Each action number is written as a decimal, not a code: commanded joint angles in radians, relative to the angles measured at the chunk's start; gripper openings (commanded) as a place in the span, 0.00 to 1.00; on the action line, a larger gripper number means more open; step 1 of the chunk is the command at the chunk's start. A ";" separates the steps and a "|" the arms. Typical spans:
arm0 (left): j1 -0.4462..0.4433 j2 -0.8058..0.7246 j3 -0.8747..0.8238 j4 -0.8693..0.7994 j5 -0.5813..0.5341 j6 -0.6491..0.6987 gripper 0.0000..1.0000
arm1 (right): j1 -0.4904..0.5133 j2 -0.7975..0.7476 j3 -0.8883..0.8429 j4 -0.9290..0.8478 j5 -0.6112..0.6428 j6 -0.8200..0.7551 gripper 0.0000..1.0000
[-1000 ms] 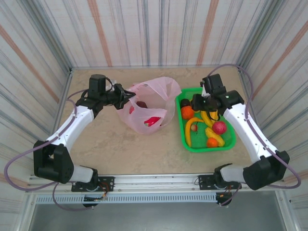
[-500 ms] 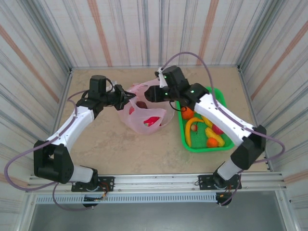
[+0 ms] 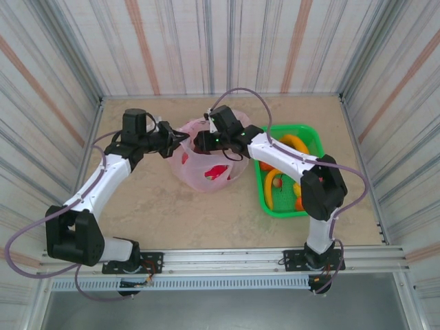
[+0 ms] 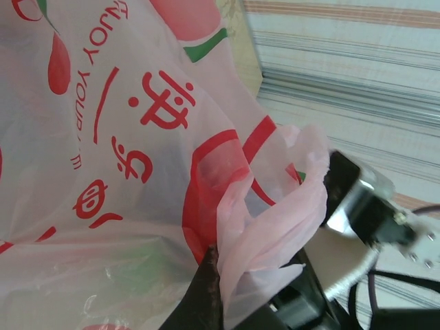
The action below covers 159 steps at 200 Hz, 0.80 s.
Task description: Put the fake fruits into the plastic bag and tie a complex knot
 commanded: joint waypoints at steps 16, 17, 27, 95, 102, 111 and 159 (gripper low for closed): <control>0.009 -0.025 -0.018 -0.006 0.007 0.011 0.00 | -0.005 0.071 0.059 0.021 -0.013 0.029 0.62; 0.009 -0.025 -0.017 -0.006 0.007 0.012 0.00 | -0.005 0.071 0.059 0.020 -0.013 0.028 0.62; 0.010 -0.025 -0.017 -0.007 0.006 0.012 0.00 | -0.005 0.073 0.058 0.014 -0.015 0.030 0.66; 0.015 -0.021 -0.014 -0.015 0.007 0.017 0.00 | -0.013 0.023 0.029 -0.010 -0.014 0.014 0.77; 0.015 -0.021 -0.014 -0.015 0.006 0.018 0.00 | -0.012 0.014 0.025 -0.010 -0.012 0.014 0.77; 0.015 -0.020 -0.014 -0.017 0.006 0.018 0.00 | -0.012 0.005 0.019 -0.012 -0.009 0.015 0.77; 0.016 -0.019 -0.009 -0.021 0.006 0.022 0.00 | -0.013 -0.036 -0.002 -0.024 0.005 0.010 0.77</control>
